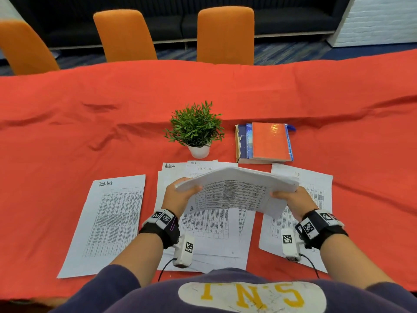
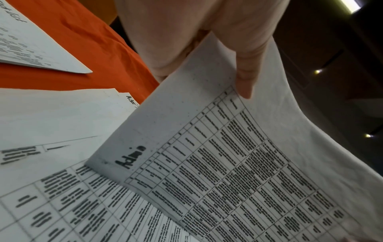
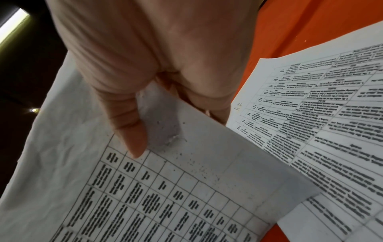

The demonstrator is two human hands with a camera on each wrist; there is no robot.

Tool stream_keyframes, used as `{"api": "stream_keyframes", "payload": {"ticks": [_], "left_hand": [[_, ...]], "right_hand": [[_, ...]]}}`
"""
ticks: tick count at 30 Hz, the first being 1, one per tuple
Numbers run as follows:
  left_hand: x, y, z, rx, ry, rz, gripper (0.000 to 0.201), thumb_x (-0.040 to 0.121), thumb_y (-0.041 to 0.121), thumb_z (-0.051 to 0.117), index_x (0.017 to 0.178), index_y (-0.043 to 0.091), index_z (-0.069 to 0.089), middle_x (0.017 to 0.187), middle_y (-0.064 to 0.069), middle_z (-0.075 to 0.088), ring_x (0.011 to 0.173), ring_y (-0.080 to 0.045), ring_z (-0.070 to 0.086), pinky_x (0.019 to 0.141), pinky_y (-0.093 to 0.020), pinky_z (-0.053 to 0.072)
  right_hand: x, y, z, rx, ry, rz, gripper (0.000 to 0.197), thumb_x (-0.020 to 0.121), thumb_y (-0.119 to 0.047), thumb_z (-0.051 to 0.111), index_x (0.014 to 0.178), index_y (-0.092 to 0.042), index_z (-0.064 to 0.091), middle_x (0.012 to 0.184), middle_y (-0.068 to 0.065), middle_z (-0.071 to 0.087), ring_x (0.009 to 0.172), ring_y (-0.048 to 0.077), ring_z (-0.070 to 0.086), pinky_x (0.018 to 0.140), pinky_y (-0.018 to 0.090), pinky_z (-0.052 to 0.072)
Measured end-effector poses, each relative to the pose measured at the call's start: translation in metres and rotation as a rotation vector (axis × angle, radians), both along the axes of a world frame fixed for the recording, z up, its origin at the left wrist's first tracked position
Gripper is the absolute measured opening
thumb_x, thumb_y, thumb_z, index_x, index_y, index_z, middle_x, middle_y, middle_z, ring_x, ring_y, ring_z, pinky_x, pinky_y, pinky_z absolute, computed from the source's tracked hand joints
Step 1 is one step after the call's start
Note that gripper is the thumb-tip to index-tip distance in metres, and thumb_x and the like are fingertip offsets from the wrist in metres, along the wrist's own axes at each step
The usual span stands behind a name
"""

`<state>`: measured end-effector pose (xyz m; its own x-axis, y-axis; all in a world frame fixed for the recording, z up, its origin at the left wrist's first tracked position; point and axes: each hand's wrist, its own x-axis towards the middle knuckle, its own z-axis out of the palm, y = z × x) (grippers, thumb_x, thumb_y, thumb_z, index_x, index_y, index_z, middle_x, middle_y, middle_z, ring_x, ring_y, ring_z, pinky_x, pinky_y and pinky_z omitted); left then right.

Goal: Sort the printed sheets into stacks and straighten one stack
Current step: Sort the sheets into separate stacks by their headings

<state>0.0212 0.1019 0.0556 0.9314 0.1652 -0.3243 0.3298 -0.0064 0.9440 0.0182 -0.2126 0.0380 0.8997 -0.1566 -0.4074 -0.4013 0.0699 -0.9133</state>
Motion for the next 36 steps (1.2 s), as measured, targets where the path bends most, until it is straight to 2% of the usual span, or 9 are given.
{"api": "stream_keyframes", "payload": {"ticks": [8, 12, 15, 20, 23, 26, 29, 32, 36], "left_hand": [[0.004, -0.008, 0.031, 0.147, -0.168, -0.116, 0.008, 0.077, 0.010, 0.075, 0.082, 0.011, 0.069, 0.088, -0.010, 0.073, 0.081, -0.024, 0.067, 0.079, -0.036, 0.051], [0.009, -0.024, 0.059, 0.231, -0.323, -0.215, 0.006, 0.077, 0.009, 0.074, 0.081, 0.006, 0.070, 0.077, -0.010, 0.069, 0.071, -0.019, 0.062, 0.071, -0.031, 0.047], [0.011, -0.032, 0.080, 0.256, -0.386, -0.283, 0.009, 0.074, 0.007, 0.074, 0.072, 0.014, 0.068, 0.066, -0.010, 0.063, 0.063, -0.015, 0.054, 0.061, -0.034, 0.044], [0.016, -0.003, 0.091, 0.236, -0.418, -0.230, 0.019, 0.076, 0.005, 0.074, 0.074, 0.022, 0.067, 0.072, -0.002, 0.069, 0.064, -0.012, 0.059, 0.060, -0.029, 0.049], [0.021, 0.019, 0.082, 0.168, -0.375, -0.099, 0.019, 0.077, 0.002, 0.074, 0.077, 0.019, 0.064, 0.070, 0.011, 0.068, 0.065, -0.004, 0.060, 0.062, -0.018, 0.047], [0.022, 0.019, 0.070, -0.069, -0.272, -0.010, 0.018, 0.085, 0.000, 0.066, 0.093, 0.016, 0.064, 0.088, 0.005, 0.075, 0.087, -0.012, 0.069, 0.080, -0.032, 0.054], [0.021, 0.011, 0.063, -0.069, -0.250, 0.018, 0.014, 0.092, 0.011, 0.060, 0.102, 0.021, 0.062, 0.100, 0.003, 0.073, 0.096, -0.015, 0.067, 0.089, -0.039, 0.051], [0.017, 0.009, 0.065, 0.114, -0.301, 0.015, 0.019, 0.095, 0.020, 0.056, 0.113, 0.025, 0.059, 0.109, 0.009, 0.068, 0.104, -0.008, 0.063, 0.091, -0.030, 0.050], [0.012, 0.020, 0.065, 0.144, -0.372, 0.107, 0.022, 0.095, 0.017, 0.055, 0.117, 0.020, 0.057, 0.110, 0.008, 0.067, 0.104, -0.007, 0.063, 0.089, -0.027, 0.051]], "right_hand": [[0.018, 0.001, 0.054, -0.635, -0.318, 0.092, 0.083, 0.071, -0.012, 0.080, 0.141, -0.025, 0.036, 0.137, -0.009, 0.037, 0.127, 0.006, 0.033, 0.108, 0.029, 0.025], [0.024, 0.055, 0.092, -0.931, -0.511, 0.579, 0.060, 0.075, -0.035, 0.076, 0.129, -0.037, 0.049, 0.132, -0.016, 0.051, 0.124, 0.005, 0.043, 0.110, 0.036, 0.027], [0.026, 0.076, 0.105, -1.042, -0.485, 0.735, 0.015, 0.085, -0.023, 0.062, 0.095, -0.033, 0.065, 0.096, -0.009, 0.069, 0.091, 0.014, 0.062, 0.085, 0.035, 0.047], [0.027, 0.058, 0.122, -0.779, -0.378, 0.569, 0.013, 0.091, -0.019, 0.060, 0.082, -0.019, 0.069, 0.069, 0.001, 0.064, 0.060, 0.014, 0.052, 0.057, 0.028, 0.038], [0.030, 0.045, 0.120, -0.509, -0.381, 0.395, 0.003, 0.086, -0.018, 0.069, 0.083, -0.018, 0.071, 0.078, 0.005, 0.070, 0.068, 0.016, 0.059, 0.065, 0.033, 0.047], [0.032, 0.051, 0.102, -0.280, -0.316, 0.241, 0.007, 0.079, -0.022, 0.075, 0.086, -0.022, 0.072, 0.090, 0.002, 0.075, 0.085, 0.025, 0.070, 0.081, 0.044, 0.055], [0.030, 0.072, 0.077, -0.056, -0.261, 0.121, 0.047, 0.058, -0.043, 0.084, 0.097, -0.019, 0.072, 0.101, 0.004, 0.075, 0.099, 0.027, 0.069, 0.088, 0.043, 0.054], [0.025, 0.096, 0.063, 0.039, -0.261, 0.081, 0.029, 0.079, -0.018, 0.073, 0.108, -0.013, 0.067, 0.100, 0.001, 0.073, 0.091, 0.014, 0.071, 0.078, 0.031, 0.056], [0.019, 0.117, 0.049, 0.017, -0.278, 0.099, 0.027, 0.087, -0.015, 0.067, 0.114, -0.014, 0.065, 0.108, 0.002, 0.073, 0.100, 0.020, 0.069, 0.086, 0.040, 0.055]]}}
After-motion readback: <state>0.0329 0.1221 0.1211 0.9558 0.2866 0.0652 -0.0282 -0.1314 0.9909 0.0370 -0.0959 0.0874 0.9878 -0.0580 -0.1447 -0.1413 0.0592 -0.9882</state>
